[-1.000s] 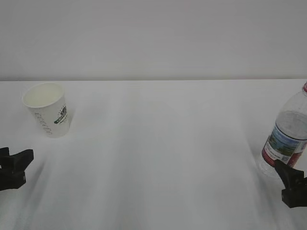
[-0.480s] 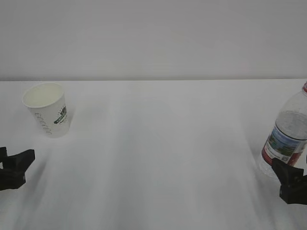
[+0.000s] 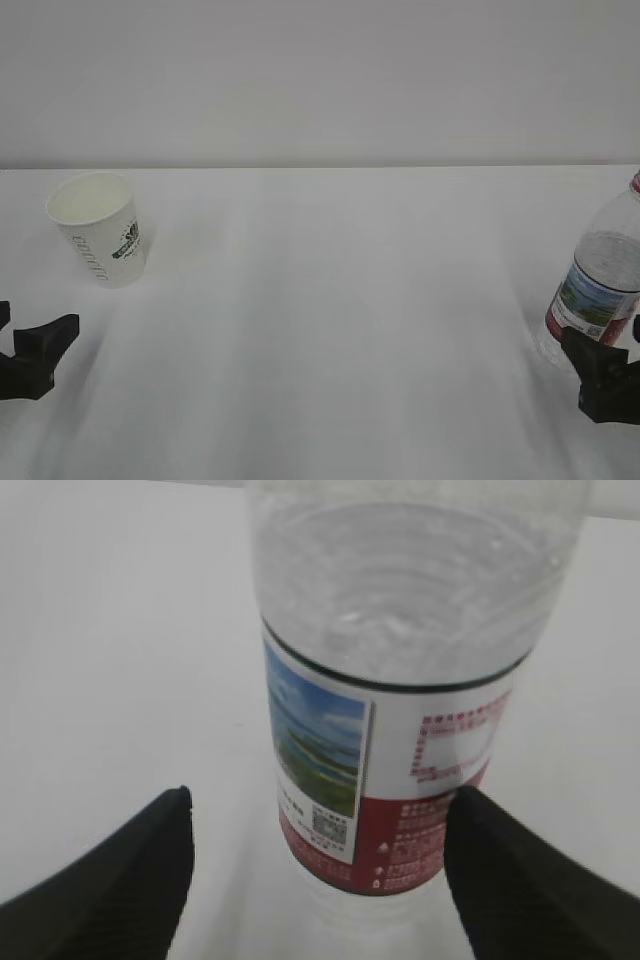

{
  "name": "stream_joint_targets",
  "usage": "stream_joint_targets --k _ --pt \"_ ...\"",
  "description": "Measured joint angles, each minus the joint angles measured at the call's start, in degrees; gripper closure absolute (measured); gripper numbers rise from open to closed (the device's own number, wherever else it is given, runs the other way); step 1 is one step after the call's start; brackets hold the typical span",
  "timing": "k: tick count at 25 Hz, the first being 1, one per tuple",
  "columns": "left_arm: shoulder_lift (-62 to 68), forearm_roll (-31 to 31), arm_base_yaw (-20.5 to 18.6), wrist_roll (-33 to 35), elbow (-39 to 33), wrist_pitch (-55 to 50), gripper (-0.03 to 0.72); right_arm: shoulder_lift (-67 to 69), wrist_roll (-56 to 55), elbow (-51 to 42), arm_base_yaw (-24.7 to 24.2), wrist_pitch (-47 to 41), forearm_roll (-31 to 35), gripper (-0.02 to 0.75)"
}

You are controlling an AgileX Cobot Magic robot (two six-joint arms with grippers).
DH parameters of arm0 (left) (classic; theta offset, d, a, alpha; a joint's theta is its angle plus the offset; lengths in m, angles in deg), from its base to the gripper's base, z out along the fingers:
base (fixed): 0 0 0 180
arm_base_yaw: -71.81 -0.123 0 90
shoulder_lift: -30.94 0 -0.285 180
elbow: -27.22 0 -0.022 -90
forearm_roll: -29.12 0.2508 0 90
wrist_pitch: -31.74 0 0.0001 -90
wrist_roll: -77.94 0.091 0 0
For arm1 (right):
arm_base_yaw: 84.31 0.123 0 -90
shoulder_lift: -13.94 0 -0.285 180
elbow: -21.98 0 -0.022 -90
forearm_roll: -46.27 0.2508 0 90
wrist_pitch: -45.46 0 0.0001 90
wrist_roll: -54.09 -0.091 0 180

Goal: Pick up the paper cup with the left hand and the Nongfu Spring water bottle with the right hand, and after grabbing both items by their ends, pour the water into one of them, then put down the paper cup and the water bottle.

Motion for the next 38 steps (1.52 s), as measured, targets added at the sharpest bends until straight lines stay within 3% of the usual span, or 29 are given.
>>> stream_joint_targets --k 38 --pt "0.0 1.54 0.0 1.44 0.0 0.0 0.096 3.85 1.01 8.32 0.0 0.09 2.81 0.148"
